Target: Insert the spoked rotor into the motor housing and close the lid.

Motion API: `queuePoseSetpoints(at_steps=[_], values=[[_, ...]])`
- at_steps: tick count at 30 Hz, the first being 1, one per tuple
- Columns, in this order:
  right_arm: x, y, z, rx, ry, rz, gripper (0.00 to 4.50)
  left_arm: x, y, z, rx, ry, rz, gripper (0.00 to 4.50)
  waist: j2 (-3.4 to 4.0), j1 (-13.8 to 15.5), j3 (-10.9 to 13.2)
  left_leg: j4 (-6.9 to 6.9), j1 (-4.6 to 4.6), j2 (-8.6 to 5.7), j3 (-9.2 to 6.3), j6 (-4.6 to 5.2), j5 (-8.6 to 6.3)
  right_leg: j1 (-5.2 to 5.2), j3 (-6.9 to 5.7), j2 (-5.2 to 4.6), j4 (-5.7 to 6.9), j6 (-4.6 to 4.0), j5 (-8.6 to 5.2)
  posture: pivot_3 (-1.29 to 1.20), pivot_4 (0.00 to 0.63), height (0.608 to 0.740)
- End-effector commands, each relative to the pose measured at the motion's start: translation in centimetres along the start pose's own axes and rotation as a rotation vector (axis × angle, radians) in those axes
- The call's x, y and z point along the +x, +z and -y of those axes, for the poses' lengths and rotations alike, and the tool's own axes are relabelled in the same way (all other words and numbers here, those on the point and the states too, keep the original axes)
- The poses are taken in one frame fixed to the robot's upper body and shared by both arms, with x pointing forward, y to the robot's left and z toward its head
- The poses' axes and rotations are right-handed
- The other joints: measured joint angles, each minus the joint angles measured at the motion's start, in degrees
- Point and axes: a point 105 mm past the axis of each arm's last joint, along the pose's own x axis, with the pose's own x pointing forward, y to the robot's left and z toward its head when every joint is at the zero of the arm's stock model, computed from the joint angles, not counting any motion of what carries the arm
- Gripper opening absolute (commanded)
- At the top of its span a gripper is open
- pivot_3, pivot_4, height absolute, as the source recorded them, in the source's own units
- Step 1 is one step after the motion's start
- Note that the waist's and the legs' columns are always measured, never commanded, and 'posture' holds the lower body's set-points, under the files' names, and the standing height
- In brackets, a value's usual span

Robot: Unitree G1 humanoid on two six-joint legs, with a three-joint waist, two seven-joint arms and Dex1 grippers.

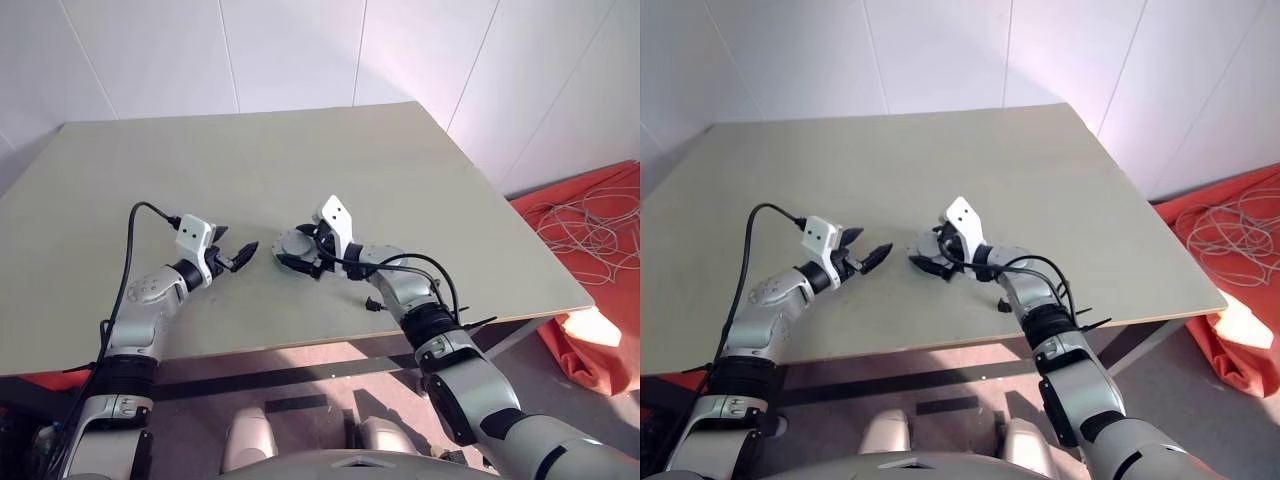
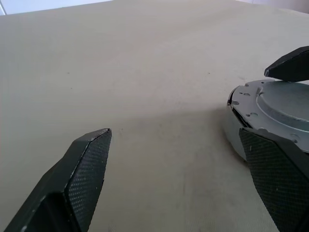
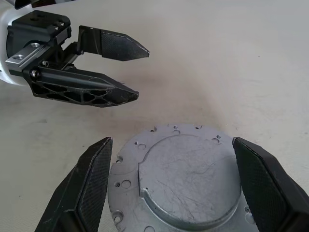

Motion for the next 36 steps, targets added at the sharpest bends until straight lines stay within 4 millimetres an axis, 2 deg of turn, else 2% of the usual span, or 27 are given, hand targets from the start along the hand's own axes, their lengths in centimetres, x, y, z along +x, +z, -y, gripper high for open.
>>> queuePoseSetpoints(at_steps=[1, 36], values=[[0.3, -0.1, 0.0, -0.019, -0.005, -0.012, 4.48, -0.2, 1.5, -0.2, 0.035, 0.0, 0.039, 4.5, 0.0, 0.0, 0.0, 0.0, 0.0, 0.0, 0.0, 0.0, 0.0, 0.0, 0.0, 0.0, 0.0, 0.0, 0.0, 0.0, 0.0, 0.74], [0.1, 0.1, 1.3, -0.103, -0.052, -0.02, 4.48, 0.0, 1.5, -0.2, 0.034, 0.004, 0.043, 4.5, 0.0, -0.01, 0.0, 0.0, 0.0, 0.0, 0.0, 0.01, 0.0, 0.01, 0.0, 0.0, 0.0, 0.0, 0.0, 0.0, 0.0, 0.74]])
